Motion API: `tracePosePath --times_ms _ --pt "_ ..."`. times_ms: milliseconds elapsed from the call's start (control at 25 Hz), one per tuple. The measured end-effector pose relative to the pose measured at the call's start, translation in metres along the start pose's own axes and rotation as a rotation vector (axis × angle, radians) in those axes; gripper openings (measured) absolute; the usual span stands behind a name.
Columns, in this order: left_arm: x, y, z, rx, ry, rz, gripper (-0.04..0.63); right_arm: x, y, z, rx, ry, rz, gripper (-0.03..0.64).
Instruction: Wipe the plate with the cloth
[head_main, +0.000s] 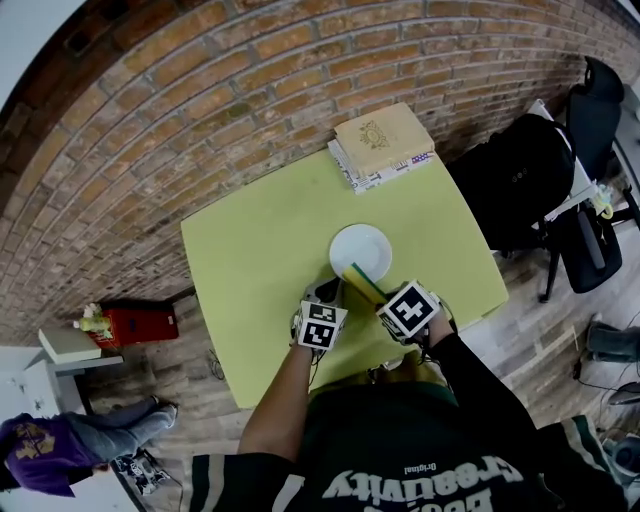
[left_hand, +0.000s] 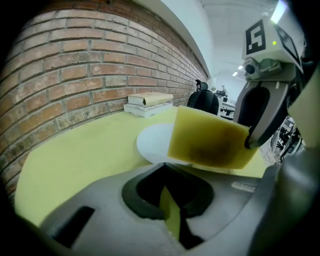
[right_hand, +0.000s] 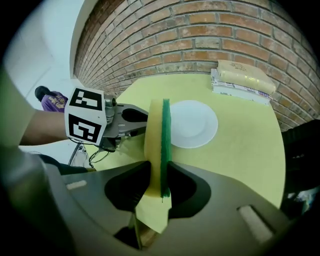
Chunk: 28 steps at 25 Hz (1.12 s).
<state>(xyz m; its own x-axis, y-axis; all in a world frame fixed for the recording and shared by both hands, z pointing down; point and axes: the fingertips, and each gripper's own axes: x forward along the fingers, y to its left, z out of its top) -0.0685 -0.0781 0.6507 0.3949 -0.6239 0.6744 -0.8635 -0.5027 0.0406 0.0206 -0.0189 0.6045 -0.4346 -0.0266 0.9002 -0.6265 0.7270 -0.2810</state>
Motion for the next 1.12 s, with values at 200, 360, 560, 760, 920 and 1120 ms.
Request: tracePosePath --times_ms 200,360,560,760,920,1120 --pt "0.0 -0.008 -0.002 0.026 0.027 -0.021 0.005 0.005 0.0 0.001 0.005 0.007 0.002 0.115" --pt "0.004 -0.01 -0.01 0.006 0.059 -0.016 0.005 0.01 0.002 -0.005 0.0 0.029 0.004 0.117" --pt "0.004 -0.006 -0.009 -0.021 0.052 -0.002 0.005 0.014 0.002 -0.007 -0.002 0.031 0.009 0.115" --pt "0.003 -0.006 -0.009 -0.016 0.042 0.009 0.005 0.014 0.002 -0.007 0.002 0.027 0.012 0.117" --pt "0.003 -0.005 -0.009 -0.016 0.037 0.012 0.005 0.015 0.002 -0.007 0.001 0.026 0.018 0.115" --pt "0.003 -0.006 -0.009 -0.015 0.041 0.017 0.005 0.014 0.002 -0.007 -0.001 0.03 0.02 0.115"
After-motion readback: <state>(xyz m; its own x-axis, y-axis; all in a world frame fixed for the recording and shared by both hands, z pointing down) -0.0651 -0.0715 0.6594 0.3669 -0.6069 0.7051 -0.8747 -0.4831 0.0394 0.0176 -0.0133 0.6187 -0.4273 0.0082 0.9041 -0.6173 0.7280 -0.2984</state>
